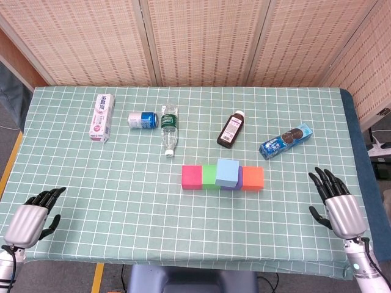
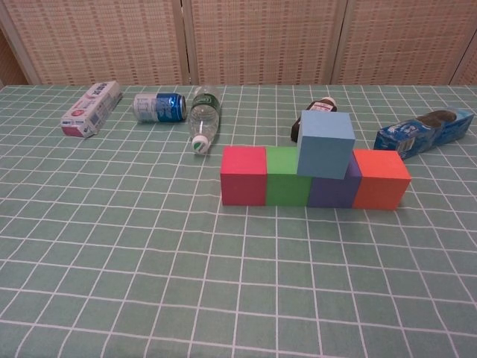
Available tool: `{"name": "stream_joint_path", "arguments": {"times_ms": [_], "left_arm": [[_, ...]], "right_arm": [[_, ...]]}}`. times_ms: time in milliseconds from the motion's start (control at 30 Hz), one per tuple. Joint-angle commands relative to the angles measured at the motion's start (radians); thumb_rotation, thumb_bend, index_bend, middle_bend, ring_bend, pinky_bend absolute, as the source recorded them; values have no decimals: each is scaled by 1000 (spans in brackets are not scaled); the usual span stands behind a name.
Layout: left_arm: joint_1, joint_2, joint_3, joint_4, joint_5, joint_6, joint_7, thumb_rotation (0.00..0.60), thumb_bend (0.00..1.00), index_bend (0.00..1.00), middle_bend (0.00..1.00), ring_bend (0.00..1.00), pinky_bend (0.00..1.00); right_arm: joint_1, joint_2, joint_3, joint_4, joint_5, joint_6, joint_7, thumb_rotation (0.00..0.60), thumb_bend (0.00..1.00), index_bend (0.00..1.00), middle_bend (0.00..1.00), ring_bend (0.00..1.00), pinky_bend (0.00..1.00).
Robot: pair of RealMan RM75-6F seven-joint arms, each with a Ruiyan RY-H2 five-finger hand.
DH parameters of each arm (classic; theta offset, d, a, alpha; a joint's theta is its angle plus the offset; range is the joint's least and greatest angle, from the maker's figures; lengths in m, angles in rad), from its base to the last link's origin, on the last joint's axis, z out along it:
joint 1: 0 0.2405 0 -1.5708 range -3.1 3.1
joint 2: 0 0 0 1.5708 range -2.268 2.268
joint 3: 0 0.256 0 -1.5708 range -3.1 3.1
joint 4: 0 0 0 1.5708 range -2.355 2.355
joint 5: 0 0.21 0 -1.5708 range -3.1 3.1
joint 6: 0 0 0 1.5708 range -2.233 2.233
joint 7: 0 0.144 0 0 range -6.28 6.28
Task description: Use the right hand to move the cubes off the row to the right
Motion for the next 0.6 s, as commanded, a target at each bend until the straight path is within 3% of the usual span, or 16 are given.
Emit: {"name": "stream_joint_path", "arguments": {"times_ms": [33,267,600], "left_arm": [[1,3,2,-8,5,6,6,600,470,132,195,218,396],[15,4,4,-9,17,38,2,600,470,132,200,219,396],[13,7,-4,-11,-2,27,2,600,470,132,200,219,396]], "right_arm": [[14,-22,-12,61,-54,29,80,600,200,0,0,0,170],[51,-43,-14,88,-85,18,151,600,117,0,0,0,148],[245,-37,50,-29,8,-280,240,600,114,0,0,0,148]]}}
